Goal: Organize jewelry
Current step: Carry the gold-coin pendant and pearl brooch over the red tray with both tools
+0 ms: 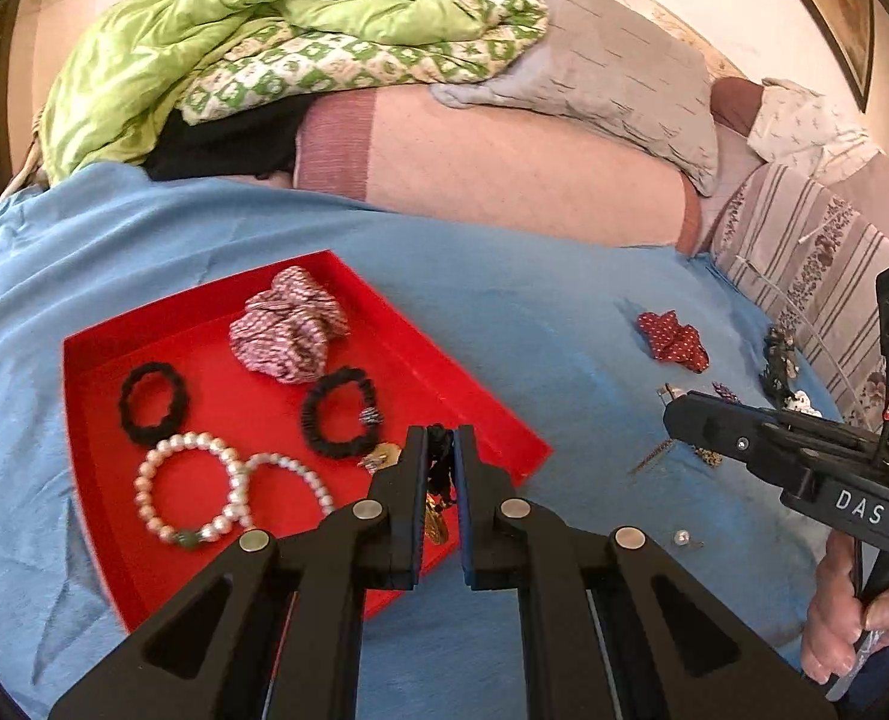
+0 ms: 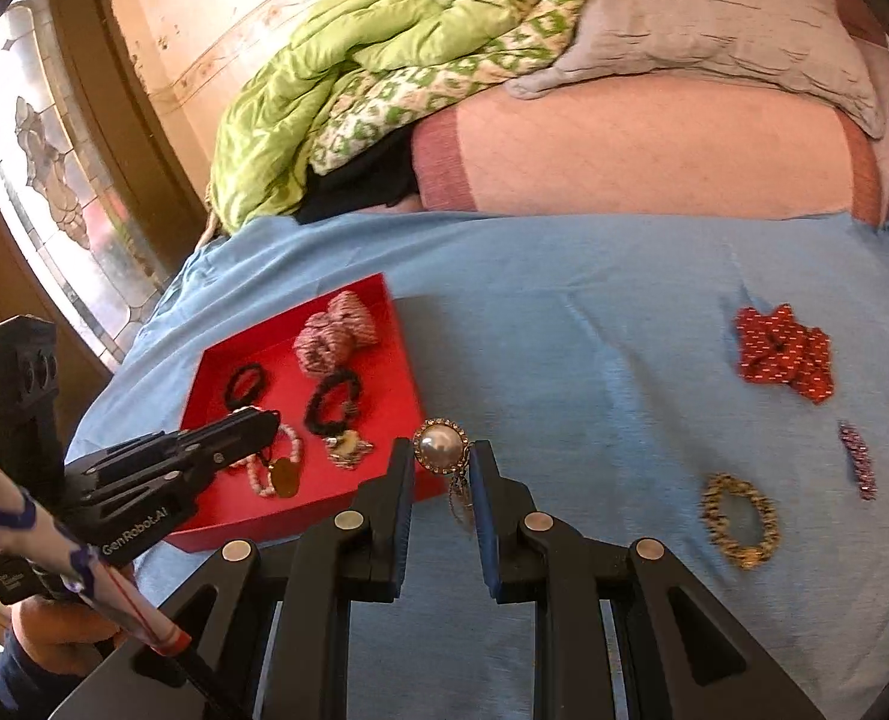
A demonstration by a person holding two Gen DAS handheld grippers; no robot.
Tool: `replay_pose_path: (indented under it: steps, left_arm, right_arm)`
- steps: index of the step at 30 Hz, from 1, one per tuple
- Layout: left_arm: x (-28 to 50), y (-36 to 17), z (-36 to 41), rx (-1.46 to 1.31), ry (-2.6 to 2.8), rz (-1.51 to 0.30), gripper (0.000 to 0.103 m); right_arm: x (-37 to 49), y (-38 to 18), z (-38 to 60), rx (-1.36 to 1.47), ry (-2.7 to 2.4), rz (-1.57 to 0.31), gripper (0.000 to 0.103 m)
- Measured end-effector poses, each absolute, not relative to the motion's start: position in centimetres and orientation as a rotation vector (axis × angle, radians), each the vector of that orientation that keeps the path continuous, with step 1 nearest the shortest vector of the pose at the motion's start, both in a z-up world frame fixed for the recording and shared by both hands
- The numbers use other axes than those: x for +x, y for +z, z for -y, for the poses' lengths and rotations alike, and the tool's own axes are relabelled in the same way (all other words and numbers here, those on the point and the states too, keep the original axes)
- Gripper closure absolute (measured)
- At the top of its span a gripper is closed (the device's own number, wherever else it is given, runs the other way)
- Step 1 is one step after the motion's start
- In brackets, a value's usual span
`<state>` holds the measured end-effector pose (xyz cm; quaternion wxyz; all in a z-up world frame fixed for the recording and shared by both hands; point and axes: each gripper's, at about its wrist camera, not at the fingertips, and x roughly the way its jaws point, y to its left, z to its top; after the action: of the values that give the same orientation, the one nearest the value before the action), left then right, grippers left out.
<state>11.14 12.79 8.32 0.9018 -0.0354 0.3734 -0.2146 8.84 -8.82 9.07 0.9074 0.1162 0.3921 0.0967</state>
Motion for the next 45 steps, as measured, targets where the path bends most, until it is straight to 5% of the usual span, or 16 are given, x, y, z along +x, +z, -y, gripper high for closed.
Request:
replay_pose_path:
  steps: [45]
  left_arm:
    - [10.6,5.7,-21.1,-0.163,-0.325,-0.865,0.095]
  right_arm:
    - [12.0,6.6,-1.5,0.303,0.409,-0.887,0.083]
